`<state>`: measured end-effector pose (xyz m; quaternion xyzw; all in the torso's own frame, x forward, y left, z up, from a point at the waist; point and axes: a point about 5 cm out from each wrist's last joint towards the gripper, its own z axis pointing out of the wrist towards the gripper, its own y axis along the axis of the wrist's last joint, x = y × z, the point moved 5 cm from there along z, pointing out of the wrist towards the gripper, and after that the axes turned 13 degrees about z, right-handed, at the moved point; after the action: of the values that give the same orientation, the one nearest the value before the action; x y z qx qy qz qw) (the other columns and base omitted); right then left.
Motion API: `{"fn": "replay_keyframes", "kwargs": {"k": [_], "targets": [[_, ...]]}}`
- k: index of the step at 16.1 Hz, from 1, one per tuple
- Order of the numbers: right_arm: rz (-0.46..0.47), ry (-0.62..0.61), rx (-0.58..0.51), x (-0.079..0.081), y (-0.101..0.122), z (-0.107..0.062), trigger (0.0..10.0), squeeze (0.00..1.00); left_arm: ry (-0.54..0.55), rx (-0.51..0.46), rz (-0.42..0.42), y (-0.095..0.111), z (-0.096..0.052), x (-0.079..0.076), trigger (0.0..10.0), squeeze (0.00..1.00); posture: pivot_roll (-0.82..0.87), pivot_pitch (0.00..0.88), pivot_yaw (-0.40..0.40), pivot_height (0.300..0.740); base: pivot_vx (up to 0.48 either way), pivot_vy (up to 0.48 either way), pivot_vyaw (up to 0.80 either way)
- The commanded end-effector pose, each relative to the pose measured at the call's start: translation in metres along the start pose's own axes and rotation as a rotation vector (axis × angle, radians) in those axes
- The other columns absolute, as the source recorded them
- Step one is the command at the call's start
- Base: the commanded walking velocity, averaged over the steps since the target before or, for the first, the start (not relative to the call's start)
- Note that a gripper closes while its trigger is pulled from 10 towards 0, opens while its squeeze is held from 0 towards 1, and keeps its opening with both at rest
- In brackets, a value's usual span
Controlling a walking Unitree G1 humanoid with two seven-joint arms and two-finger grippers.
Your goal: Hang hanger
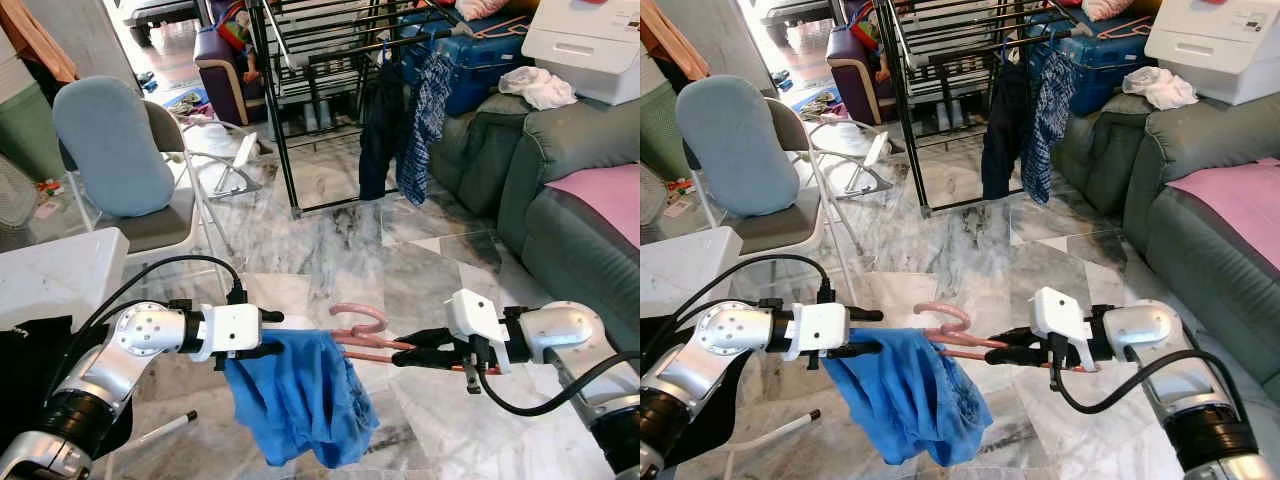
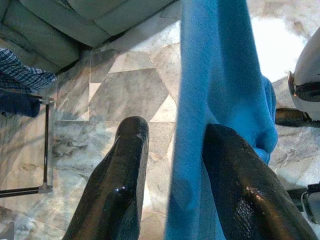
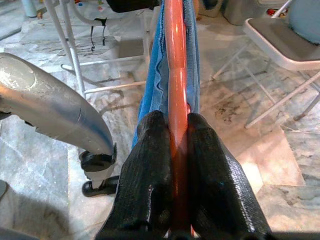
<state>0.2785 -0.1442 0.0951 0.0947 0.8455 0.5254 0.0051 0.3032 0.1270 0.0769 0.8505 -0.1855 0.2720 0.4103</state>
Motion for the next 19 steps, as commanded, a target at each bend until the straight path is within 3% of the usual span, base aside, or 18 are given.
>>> {"fn": "replay_keyframes", "kwargs": {"k": [1,7,15,16,17,19], "targets": [[-0.054,0.019,-0.014,-0.001,0.011,0.004,10.0,0.00,-0.006,0.007,0.005,-0.001,-0.003,0.004,0.0,0.00,-0.10,0.000,0.131,0.740,0.000,0.000,0.00],[-0.014,0.003,-0.016,-0.003,0.011,0.007,10.0,0.00,-0.020,0.002,-0.009,-0.002,-0.001,0.000,0.0,0.00,-0.10,0.000,0.130,0.740,0.000,0.000,0.00],[-0.032,-0.039,-0.025,-0.011,0.014,0.009,10.0,0.00,-0.084,-0.007,-0.076,-0.002,-0.003,-0.013,0.0,0.00,-0.10,0.000,0.124,0.740,0.000,0.000,0.00],[-0.013,-0.045,-0.035,-0.013,0.015,0.008,10.0,0.89,-0.085,-0.006,-0.083,-0.003,-0.003,-0.014,0.0,0.00,-0.10,0.000,0.123,0.740,0.000,0.000,0.00],[0.013,-0.041,-0.043,-0.015,0.017,0.007,10.0,1.00,-0.086,-0.005,-0.091,-0.003,-0.002,-0.016,0.0,0.00,-0.10,0.000,0.122,0.740,0.000,0.000,0.00],[0.013,-0.039,-0.038,-0.015,0.016,0.006,10.0,1.00,-0.084,-0.005,-0.104,-0.004,-0.002,-0.016,0.0,0.00,-0.10,0.000,0.117,0.740,0.000,0.000,0.00]]}}
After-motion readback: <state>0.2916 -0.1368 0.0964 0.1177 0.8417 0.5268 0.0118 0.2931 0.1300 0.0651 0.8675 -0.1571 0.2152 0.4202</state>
